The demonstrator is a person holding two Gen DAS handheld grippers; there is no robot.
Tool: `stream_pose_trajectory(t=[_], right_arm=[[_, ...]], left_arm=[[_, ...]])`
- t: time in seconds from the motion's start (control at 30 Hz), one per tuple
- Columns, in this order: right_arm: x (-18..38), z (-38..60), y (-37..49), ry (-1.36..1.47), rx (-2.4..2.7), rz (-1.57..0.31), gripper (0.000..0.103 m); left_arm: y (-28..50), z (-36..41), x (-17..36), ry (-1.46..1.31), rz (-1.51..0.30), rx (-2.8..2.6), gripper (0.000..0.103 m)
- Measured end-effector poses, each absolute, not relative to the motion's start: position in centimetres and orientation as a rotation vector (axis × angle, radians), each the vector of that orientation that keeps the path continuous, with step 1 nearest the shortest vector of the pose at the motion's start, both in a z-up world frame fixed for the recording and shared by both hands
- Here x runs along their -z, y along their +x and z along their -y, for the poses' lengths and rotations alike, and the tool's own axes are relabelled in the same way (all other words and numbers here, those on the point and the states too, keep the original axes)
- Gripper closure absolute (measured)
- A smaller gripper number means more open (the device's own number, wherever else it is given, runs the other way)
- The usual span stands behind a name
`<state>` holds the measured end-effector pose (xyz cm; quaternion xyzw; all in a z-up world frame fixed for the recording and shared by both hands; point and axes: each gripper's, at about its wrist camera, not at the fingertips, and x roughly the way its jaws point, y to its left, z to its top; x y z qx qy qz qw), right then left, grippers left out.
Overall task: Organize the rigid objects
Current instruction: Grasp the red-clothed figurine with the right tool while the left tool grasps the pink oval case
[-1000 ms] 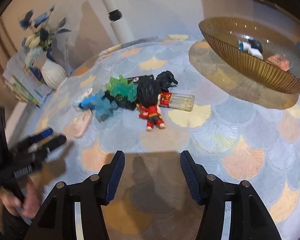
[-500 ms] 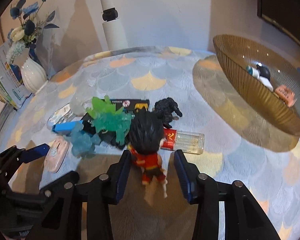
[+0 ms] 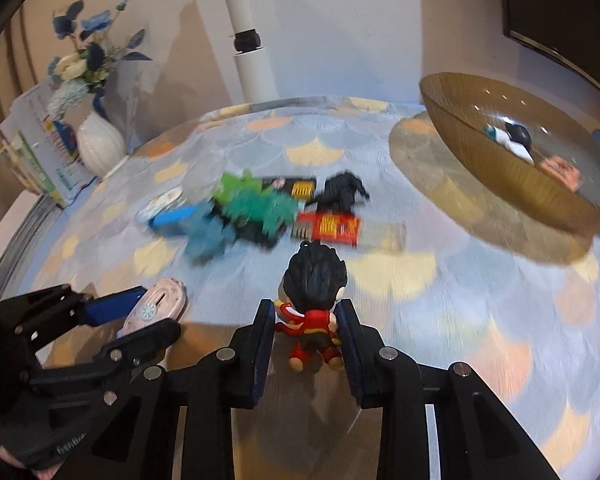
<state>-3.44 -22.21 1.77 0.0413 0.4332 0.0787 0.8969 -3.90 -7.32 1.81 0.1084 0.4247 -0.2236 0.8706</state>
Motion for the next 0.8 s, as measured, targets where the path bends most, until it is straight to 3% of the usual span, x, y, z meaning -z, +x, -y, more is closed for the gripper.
stream_pose_trajectory(t=[0.17,0.27,0.37,0.47,0.57,0.73,0.77,0.8], right_arm=[[-1.7,23.1,-6.5,0.159,-0.244,-0.926,0.072],[-1.0,23.6,-6.8,0.201,-0.244,-0.949,0.07],[-0.8,24.2,-7.0,0.239,-0.249,-0.947,0.067],[-0.8,24.2,-6.9,0.253,-0.251,-0.951,0.064],[-0.9,23.6,-5.9,0.234,-0.246,-0.982,0.05],[-0.9,21.8,-4.4,0.131,-0.193,-0.976,0.05],[-0.9,21.6,-4.6,0.112,-0.187,-0.965,0.05],[-0.9,21.4,-4.7,0.092,-0.181,-0.957,0.05]], left_arm=[[-5.7,7.4,-2.1,0.277,-0.806,0.45,0.071],[-4.9,7.1,-1.6,0.261,-0.845,0.413,0.06],[-4.6,6.9,-1.4,0.241,-0.874,0.437,0.057],[-4.3,6.9,-1.1,0.249,-0.896,0.412,0.021],[-4.5,7.2,-1.1,0.269,-0.89,0.414,0.021],[-4.8,7.3,-1.1,0.28,-0.876,0.403,0.022],[-4.7,7.2,-1.1,0.272,-0.878,0.408,0.031],[-4.7,7.1,-1.1,0.258,-0.882,0.424,0.049]])
